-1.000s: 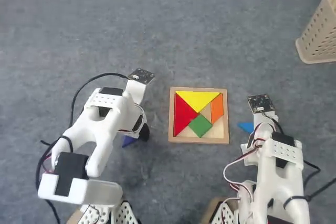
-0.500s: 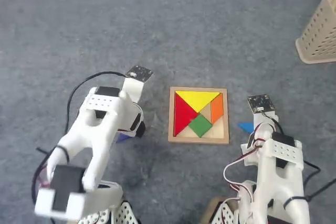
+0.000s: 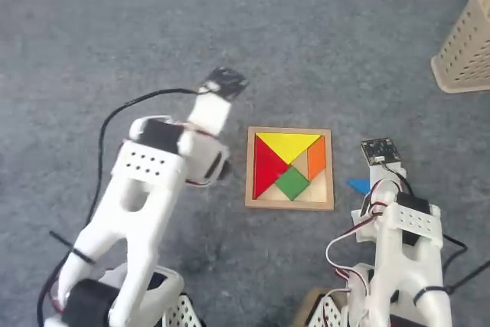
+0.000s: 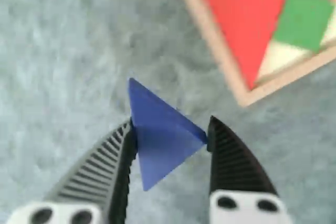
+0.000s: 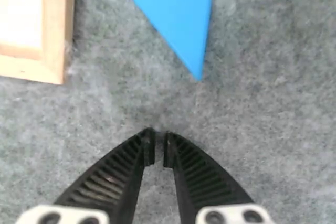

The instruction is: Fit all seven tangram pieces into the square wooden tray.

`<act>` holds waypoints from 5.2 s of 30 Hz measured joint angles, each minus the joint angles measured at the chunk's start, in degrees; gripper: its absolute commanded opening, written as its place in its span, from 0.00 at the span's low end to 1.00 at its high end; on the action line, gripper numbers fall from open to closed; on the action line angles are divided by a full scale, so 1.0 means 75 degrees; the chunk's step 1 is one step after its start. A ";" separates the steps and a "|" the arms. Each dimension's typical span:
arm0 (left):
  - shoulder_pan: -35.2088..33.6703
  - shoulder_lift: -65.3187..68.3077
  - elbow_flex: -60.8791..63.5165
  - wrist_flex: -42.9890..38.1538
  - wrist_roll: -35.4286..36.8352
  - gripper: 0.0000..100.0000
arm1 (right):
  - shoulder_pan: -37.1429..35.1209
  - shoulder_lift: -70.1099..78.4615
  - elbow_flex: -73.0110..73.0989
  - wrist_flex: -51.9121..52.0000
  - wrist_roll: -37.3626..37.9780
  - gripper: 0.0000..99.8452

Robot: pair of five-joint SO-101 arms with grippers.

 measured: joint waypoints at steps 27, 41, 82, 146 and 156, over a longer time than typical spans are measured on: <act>0.3470 0.4970 -0.3622 -0.1125 0.3282 0.09 | 0.0000 0.0000 0.0000 0.0000 0.0000 0.06; 0.3552 0.5040 -0.3645 -0.1102 0.3282 0.13 | 0.0000 0.0000 0.0000 0.0000 0.0000 0.06; -0.0340 0.2626 -0.2098 -0.0856 0.2133 0.15 | 0.0012 0.0000 0.0012 -0.0070 0.0023 0.01; -0.4548 -0.1325 0.5275 -0.5275 -0.1020 0.15 | -0.2942 -0.0211 -0.2649 0.0481 -0.0949 0.01; -0.4548 -0.1325 0.5275 -0.5275 -0.1020 0.15 | -0.2579 0.1911 -0.2649 -0.0352 -0.1078 0.01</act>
